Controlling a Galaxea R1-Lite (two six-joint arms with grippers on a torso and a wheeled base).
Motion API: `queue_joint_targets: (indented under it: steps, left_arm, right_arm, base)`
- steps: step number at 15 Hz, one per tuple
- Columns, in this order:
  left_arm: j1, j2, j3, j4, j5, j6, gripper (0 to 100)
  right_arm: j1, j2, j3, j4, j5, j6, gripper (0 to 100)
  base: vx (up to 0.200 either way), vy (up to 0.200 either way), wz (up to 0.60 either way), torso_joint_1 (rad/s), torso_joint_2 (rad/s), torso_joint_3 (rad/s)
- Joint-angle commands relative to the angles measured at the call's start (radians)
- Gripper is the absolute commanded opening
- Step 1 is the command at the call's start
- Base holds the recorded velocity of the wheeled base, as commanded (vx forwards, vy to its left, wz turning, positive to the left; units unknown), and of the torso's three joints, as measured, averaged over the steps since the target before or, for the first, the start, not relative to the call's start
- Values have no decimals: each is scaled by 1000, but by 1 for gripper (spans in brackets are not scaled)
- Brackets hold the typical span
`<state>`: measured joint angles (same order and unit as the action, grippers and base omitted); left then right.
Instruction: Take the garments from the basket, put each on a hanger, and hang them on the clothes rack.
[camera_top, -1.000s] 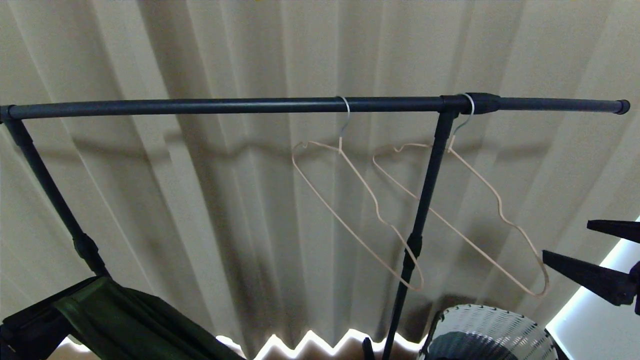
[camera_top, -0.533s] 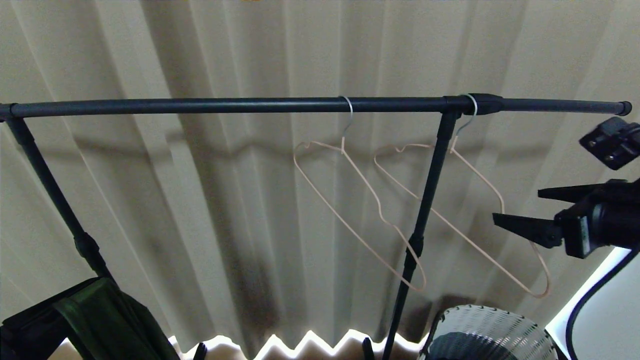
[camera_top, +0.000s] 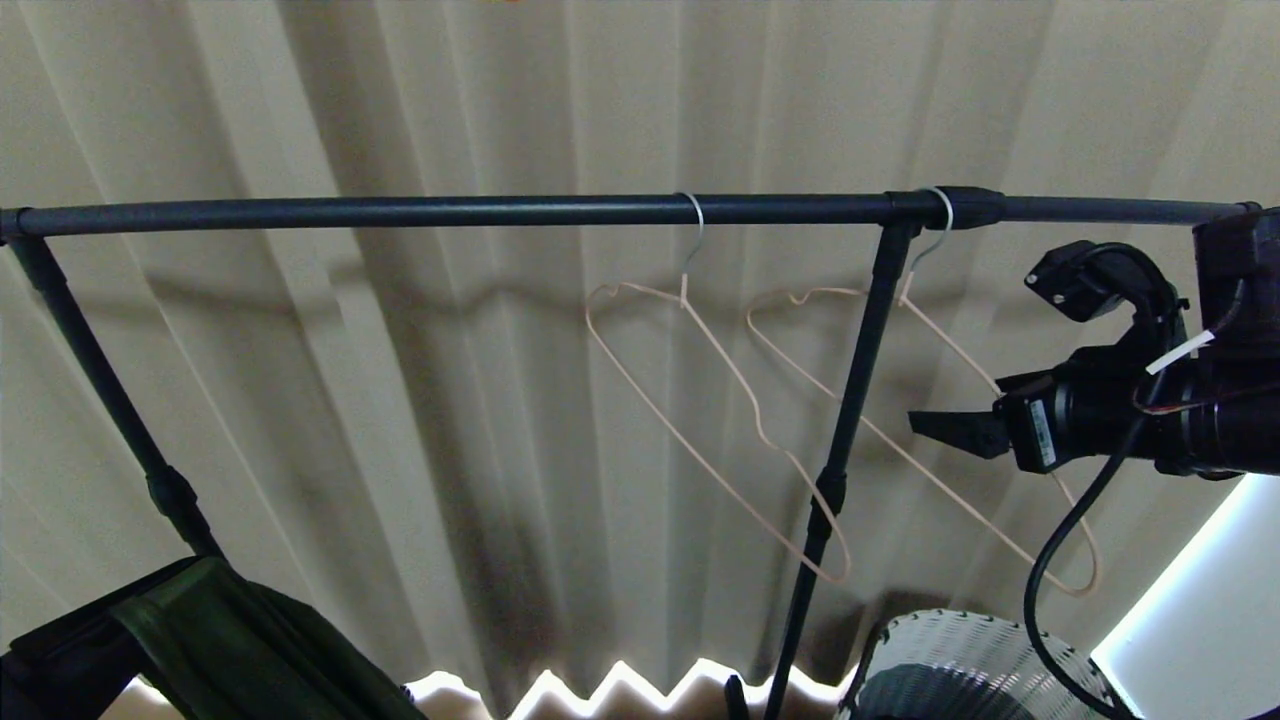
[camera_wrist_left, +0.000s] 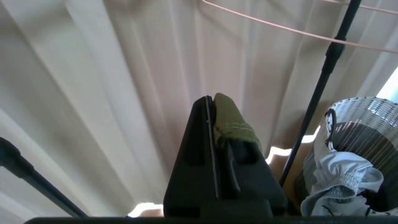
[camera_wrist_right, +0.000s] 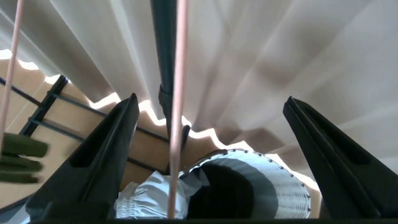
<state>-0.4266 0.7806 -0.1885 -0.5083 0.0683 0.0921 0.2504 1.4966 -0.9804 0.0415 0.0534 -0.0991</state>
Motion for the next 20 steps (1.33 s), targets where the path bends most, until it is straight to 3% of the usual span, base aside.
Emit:
queue_joint_targets:
  steps: [1, 6, 7, 16, 20]
  left_arm:
    - [-1, 2, 1, -1, -1, 0, 0]
    - [-1, 2, 4, -1, -1, 0, 0]
    - [-1, 2, 4, -1, -1, 0, 0]
    - [0, 0, 4, -1, -1, 0, 0]
    - [0, 0, 4, -3, -1, -2, 0]
  right_arm:
    - [1, 30, -6, 0, 0, -1, 100]
    - [0, 31, -14, 0, 0, -1, 100]
    - [0, 30, -12, -2, 0, -1, 0]
    - [-3, 7, -6, -3, 3, 3, 0]
    - [-7, -64, 5, -12, 3, 87, 0]
  base:
    - [0, 0, 0, 0, 0, 0]
    - [0, 0, 0, 0, 0, 0]
    - [0, 0, 0, 0, 0, 0]
    - [0, 0, 0, 0, 0, 0]
    - [0, 0, 0, 0, 0, 0]
